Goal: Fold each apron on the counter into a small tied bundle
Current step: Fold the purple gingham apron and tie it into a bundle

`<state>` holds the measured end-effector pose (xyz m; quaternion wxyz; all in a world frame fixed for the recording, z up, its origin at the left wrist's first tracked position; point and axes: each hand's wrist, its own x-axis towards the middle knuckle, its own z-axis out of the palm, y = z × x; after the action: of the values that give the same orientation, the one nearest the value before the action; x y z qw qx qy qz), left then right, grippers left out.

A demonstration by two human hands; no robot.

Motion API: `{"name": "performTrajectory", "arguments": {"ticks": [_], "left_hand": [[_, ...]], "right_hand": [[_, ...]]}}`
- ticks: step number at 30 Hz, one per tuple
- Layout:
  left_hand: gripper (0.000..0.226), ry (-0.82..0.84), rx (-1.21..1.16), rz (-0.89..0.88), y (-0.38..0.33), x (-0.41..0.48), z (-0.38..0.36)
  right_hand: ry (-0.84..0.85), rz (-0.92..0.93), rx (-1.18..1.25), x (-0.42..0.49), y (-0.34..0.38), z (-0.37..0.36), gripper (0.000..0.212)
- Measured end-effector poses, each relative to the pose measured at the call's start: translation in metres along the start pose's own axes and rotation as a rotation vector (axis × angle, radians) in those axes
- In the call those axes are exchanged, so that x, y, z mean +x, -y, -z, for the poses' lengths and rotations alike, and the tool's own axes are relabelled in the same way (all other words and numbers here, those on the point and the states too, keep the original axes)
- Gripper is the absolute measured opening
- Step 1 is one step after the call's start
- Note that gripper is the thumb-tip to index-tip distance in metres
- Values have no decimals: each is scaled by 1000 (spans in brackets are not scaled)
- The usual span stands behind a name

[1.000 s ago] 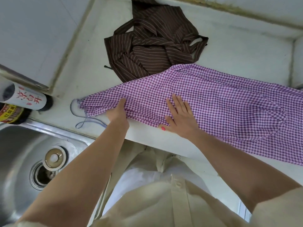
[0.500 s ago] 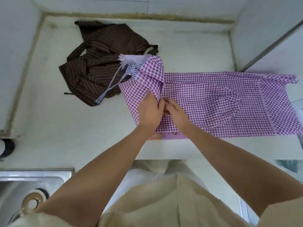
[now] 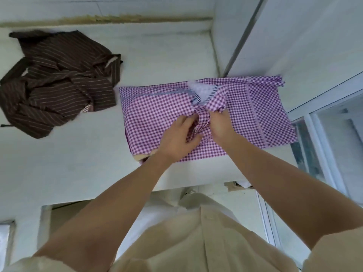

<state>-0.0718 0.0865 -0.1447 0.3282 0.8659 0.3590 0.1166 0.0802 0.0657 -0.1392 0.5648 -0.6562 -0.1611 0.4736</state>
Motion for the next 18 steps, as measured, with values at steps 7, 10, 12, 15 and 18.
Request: {"name": "performTrajectory", "arguments": {"ticks": [7,10,12,15,18], "left_hand": [[29,-499,297,471,14,0,-7],[52,-496,230,870,26,-7,-1],[71,-451,133,1038,34,-13,4],[74,-359,-71,1085,48,-21,8],[53,-321,-121,1038,57,-29,14]], "right_hand": [[-112,-220,57,14,-4,79,57],[-105,-273,61,10,-11,88,53],[-106,-286,75,10,-15,89,49],[-131,-304,66,11,-15,86,48],[-154,-333,54,10,-14,78,47]]}}
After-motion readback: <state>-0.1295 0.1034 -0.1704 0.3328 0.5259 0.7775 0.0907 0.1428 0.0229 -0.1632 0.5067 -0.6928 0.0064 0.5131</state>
